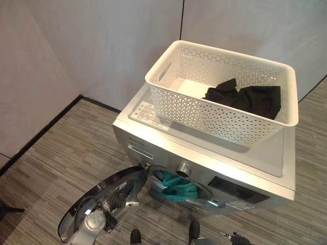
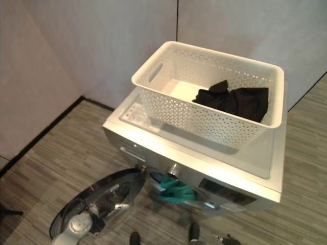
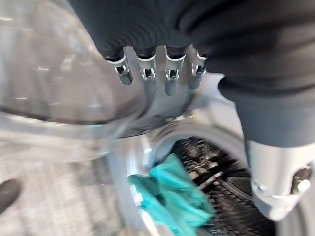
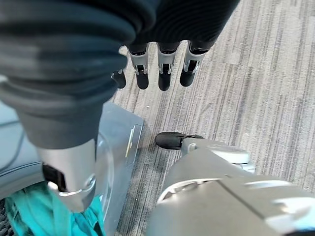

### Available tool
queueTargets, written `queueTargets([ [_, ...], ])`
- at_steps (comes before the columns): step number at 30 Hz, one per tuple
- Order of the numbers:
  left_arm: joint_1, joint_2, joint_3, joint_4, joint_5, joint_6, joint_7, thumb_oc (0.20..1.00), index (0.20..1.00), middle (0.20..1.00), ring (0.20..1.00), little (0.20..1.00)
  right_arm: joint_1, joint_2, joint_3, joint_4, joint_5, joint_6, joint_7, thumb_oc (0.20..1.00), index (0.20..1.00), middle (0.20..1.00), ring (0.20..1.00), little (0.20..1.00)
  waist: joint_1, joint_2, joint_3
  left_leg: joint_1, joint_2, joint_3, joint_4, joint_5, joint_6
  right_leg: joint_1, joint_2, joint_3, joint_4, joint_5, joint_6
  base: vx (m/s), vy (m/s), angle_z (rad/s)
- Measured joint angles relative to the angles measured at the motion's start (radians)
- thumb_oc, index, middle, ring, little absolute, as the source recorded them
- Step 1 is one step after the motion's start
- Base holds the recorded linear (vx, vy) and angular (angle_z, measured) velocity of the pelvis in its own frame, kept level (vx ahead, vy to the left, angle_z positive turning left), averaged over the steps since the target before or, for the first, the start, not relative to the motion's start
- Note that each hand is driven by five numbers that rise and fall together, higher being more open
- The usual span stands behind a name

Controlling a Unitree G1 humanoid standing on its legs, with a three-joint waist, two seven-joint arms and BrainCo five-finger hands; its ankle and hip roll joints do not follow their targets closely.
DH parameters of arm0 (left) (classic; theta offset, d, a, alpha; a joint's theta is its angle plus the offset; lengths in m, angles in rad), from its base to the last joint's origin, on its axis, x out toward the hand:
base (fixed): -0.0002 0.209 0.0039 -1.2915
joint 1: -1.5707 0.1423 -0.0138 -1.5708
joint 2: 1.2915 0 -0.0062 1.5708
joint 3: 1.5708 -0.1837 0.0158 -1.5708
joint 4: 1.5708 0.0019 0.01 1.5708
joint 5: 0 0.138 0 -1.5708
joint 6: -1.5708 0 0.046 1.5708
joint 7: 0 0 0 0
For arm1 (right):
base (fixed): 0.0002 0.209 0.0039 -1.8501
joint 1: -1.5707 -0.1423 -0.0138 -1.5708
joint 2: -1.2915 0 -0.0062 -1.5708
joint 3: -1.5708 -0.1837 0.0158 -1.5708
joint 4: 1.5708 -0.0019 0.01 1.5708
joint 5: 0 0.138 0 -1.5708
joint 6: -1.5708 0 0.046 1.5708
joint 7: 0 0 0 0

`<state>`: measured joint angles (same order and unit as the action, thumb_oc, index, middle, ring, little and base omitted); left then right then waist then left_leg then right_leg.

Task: Grab the laundry basket,head to the washer,open it,put in the laundry and shut it.

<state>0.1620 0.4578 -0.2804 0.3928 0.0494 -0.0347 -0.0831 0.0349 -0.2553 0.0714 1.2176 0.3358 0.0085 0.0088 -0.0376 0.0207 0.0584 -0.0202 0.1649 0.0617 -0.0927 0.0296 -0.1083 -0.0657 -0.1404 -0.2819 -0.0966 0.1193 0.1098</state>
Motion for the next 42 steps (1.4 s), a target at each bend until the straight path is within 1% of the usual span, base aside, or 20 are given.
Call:
queueTargets([
  [5, 0.008, -0.055, 0.017, 0.001, -0.006, 0.002, 0.032, 1.000, 1.000, 1.000, 1.000, 1.000, 0.006, 0.010, 0.029, -0.003, -0.036, 0.008, -0.001, 1.000, 1.000, 1.000, 1.000, 1.000, 0.024, 0.010, -0.023, -0.019, 0.001, -0.021, -0.004, 0.003, 0.003, -0.002, 0.001, -0.013, 0.000, -0.002, -0.001, -0.08, -0.025, 0.10],
  [10, -0.111, -0.075, -0.104, -0.005, -0.007, -0.001, 0.038, 1.000, 1.000, 1.000, 1.000, 1.000, -0.011, 0.000, 0.049, 0.004, -0.038, 0.009, -0.009, 1.000, 1.000, 1.000, 1.000, 1.000, 0.020, 0.039, -0.041, -0.097, 0.001, -0.078, 0.003, 0.026, 0.001, -0.024, -0.007, -0.104, 0.000, -0.009, -0.003, -0.17, 0.072, 0.51],
  [11, -0.127, -0.077, -0.106, -0.013, -0.008, -0.001, 0.042, 1.000, 1.000, 1.000, 1.000, 1.000, -0.037, -0.006, 0.075, -0.012, -0.039, 0.009, -0.015, 1.000, 1.000, 1.000, 1.000, 1.000, 0.019, 0.025, -0.032, -0.122, -0.004, -0.081, 0.046, 0.029, -0.022, -0.048, -0.013, -0.092, 0.000, -0.001, -0.013, -0.14, 0.290, -0.37],
  [12, -0.130, -0.075, -0.096, -0.015, -0.009, -0.003, 0.048, 1.000, 1.000, 1.000, 1.000, 1.000, -0.077, -0.005, 0.093, -0.039, -0.043, 0.007, -0.030, 1.000, 1.000, 1.000, 1.000, 1.000, 0.017, 0.006, -0.019, -0.142, -0.023, -0.095, 0.119, -0.001, -0.021, -0.066, -0.031, -0.054, 0.001, 0.017, -0.020, -0.15, 0.405, -0.87],
  [13, -0.136, -0.079, -0.097, -0.014, -0.011, -0.003, 0.053, 1.000, 1.000, 1.000, 1.000, 1.000, -0.101, -0.009, 0.090, -0.071, -0.047, -0.008, -0.033, 1.000, 1.000, 1.000, 1.000, 1.000, 0.014, -0.008, -0.005, -0.146, -0.034, -0.137, 0.185, -0.048, -0.019, -0.066, -0.044, -0.012, 0.010, 0.034, -0.017, -0.04, 0.306, -1.08],
  [15, -0.142, -0.092, -0.102, -0.017, -0.012, -0.006, 0.056, 1.000, 1.000, 1.000, 1.000, 1.000, -0.102, -0.031, 0.073, -0.125, -0.046, -0.014, -0.040, 1.000, 1.000, 1.000, 1.000, 1.000, -0.007, 0.006, 0.008, -0.120, -0.035, -0.140, 0.182, -0.098, -0.029, -0.046, -0.036, 0.019, 0.010, 0.038, 0.009, -0.05, 0.317, -0.58],
  [16, -0.156, -0.081, -0.099, -0.022, -0.012, -0.009, 0.058, 1.000, 1.000, 1.000, 1.000, 1.000, -0.090, -0.026, 0.043, -0.151, -0.043, -0.012, -0.052, 1.000, 1.000, 1.000, 1.000, 1.000, -0.038, -0.014, 0.009, -0.075, -0.059, -0.124, 0.142, -0.092, -0.019, -0.042, -0.071, 0.033, 0.007, 0.035, 0.012, -0.15, 0.594, -0.23],
  [17, -0.173, -0.071, -0.095, -0.022, -0.011, -0.011, 0.059, 1.000, 1.000, 1.000, 1.000, 1.000, -0.077, -0.026, -0.021, -0.207, -0.029, -0.004, -0.051, 1.000, 1.000, 1.000, 1.000, 1.000, -0.045, -0.026, 0.021, -0.074, -0.079, -0.104, 0.146, -0.096, -0.003, -0.037, -0.092, 0.052, 0.010, 0.041, 0.027, -0.12, 0.436, -0.22],
  [18, -0.174, -0.065, -0.092, -0.019, -0.011, -0.011, 0.059, 1.000, 1.000, 1.000, 1.000, 1.000, -0.069, -0.028, -0.042, -0.227, -0.023, -0.007, -0.054, 1.000, 1.000, 1.000, 1.000, 1.000, -0.055, -0.032, 0.021, -0.067, -0.097, -0.098, 0.149, -0.101, 0.003, -0.044, -0.106, 0.063, 0.010, 0.043, 0.026, -0.19, 0.495, -0.29],
  [19, -0.175, -0.061, -0.088, -0.016, -0.010, -0.008, 0.059, 1.000, 1.000, 1.000, 1.000, 1.000, -0.047, -0.037, -0.096, -0.296, -0.002, -0.007, -0.069, 1.000, 1.000, 1.000, 1.000, 1.000, -0.075, -0.036, 0.026, -0.069, -0.129, -0.075, 0.149, -0.103, 0.026, -0.048, -0.136, 0.086, 0.010, 0.061, 0.042, -0.10, 0.250, -0.25],
  [20, -0.177, -0.059, -0.089, -0.016, -0.005, -0.008, 0.059, 1.000, 1.000, 1.000, 1.000, 1.000, -0.037, -0.040, -0.112, -0.321, 0.007, -0.008, -0.075, 1.000, 1.000, 1.000, 1.000, 1.000, -0.087, -0.039, 0.028, -0.062, -0.148, -0.067, 0.156, -0.108, 0.032, -0.051, -0.152, 0.099, 0.010, 0.060, 0.041, -0.15, 0.342, -0.28],
  [21, -0.181, -0.057, -0.091, -0.016, 0.001, -0.008, 0.059, 1.000, 1.000, 1.000, 1.000, 1.000, -0.009, -0.046, -0.159, -0.388, 0.015, -0.006, -0.086, 1.000, 1.000, 1.000, 1.000, 1.000, -0.094, -0.036, 0.031, -0.070, -0.172, -0.051, 0.170, -0.115, 0.056, -0.056, -0.179, 0.116, 0.012, 0.075, 0.051, -0.15, 0.267, -0.23],
  [23, -0.180, -0.052, -0.097, -0.019, 0.004, -0.013, 0.056, 1.000, 1.000, 1.000, 1.000, 1.000, 0.011, -0.047, -0.197, -0.430, 0.033, -0.012, -0.101, 1.000, 1.000, 1.000, 1.000, 1.000, -0.111, -0.042, 0.032, -0.054, -0.209, -0.024, 0.187, -0.133, 0.079, -0.054, -0.210, 0.138, 0.015, 0.079, 0.046, -0.18, 0.264, -0.29],
  [24, -0.180, -0.053, -0.096, -0.018, 0.009, -0.018, 0.057, 1.000, 1.000, 1.000, 1.000, 1.000, 0.011, -0.044, -0.229, -0.442, 0.045, -0.012, -0.112, 1.000, 1.000, 1.000, 1.000, 1.000, -0.110, -0.040, 0.039, -0.048, -0.211, -0.008, 0.194, -0.142, 0.091, -0.056, -0.214, 0.143, 0.023, 0.100, 0.036, -0.11, 0.098, -0.31],
  [28, -0.189, -0.039, -0.080, -0.013, 0.012, -0.013, 0.066, 1.000, 1.000, 1.000, 1.000, 1.000, 0.040, -0.038, -0.282, -0.477, 0.067, -0.019, -0.139, 1.000, 1.000, 1.000, 1.000, 1.000, -0.113, -0.044, 0.049, -0.011, -0.208, 0.033, 0.203, -0.154, 0.109, -0.086, -0.208, 0.138, 0.080, 0.136, 0.026, -0.12, 0.097, -0.39],
  [29, -0.181, -0.029, -0.063, -0.016, 0.012, -0.013, 0.067, 1.000, 1.000, 1.000, 1.000, 1.000, 0.052, -0.036, -0.288, -0.479, 0.082, -0.030, -0.145, 1.000, 1.000, 1.000, 1.000, 1.000, -0.102, -0.053, 0.047, -0.008, -0.212, 0.053, 0.196, -0.167, 0.113, -0.090, -0.206, 0.136, 0.078, 0.124, 0.015, -0.03, -0.012, -0.48],
  [31, -0.172, -0.028, -0.035, -0.015, 0.012, -0.005, 0.071, 1.000, 1.000, 1.000, 1.000, 1.000, 0.087, -0.032, -0.319, -0.477, 0.085, -0.032, -0.162, 1.000, 1.000, 1.000, 1.000, 1.000, -0.104, -0.074, 0.044, 0.002, -0.222, 0.071, 0.202, -0.179, 0.117, -0.087, -0.214, 0.140, 0.077, 0.086, 0.041, -0.01, -0.018, -0.31],
  [34, -0.153, -0.033, -0.023, -0.006, 0.012, 0.003, 0.079, 1.000, 1.000, 1.000, 1.000, 1.000, 0.128, -0.032, -0.447, -0.511, 0.107, -0.035, -0.213, 1.000, 1.000, 1.000, 1.000, 1.000, -0.130, -0.059, 0.043, 0.004, -0.202, 0.077, 0.229, -0.203, 0.108, -0.074, -0.195, 0.150, 0.073, 0.056, 0.084, 0.03, -0.008, -0.11],
  [39, -0.167, -0.046, -0.021, 0.013, 0.012, 0.019, 0.080, 1.000, 1.000, 1.000, 1.000, 1.000, 0.139, -0.053, -0.547, -0.590, 0.121, -0.060, -0.308, 1.000, 1.000, 1.000, 1.000, 1.000, -0.155, -0.047, 0.038, 0.040, -0.174, 0.093, 0.201, -0.196, 0.091, -0.061, -0.160, 0.162, 0.069, 0.063, 0.085, 0.05, -0.026, -0.15],
  [42, -0.151, -0.067, -0.015, 0.025, 0.013, 0.021, 0.081, 1.000, 1.000, 1.000, 1.000, 1.000, 0.153, -0.081, -0.594, -0.744, 0.072, -0.078, -0.401, 1.000, 1.000, 1.000, 1.000, 1.000, -0.170, -0.036, 0.033, 0.087, -0.174, 0.100, 0.161, -0.192, 0.086, -0.034, -0.157, 0.167, 0.060, 0.061, 0.086, 0.06, -0.033, -0.12],
])
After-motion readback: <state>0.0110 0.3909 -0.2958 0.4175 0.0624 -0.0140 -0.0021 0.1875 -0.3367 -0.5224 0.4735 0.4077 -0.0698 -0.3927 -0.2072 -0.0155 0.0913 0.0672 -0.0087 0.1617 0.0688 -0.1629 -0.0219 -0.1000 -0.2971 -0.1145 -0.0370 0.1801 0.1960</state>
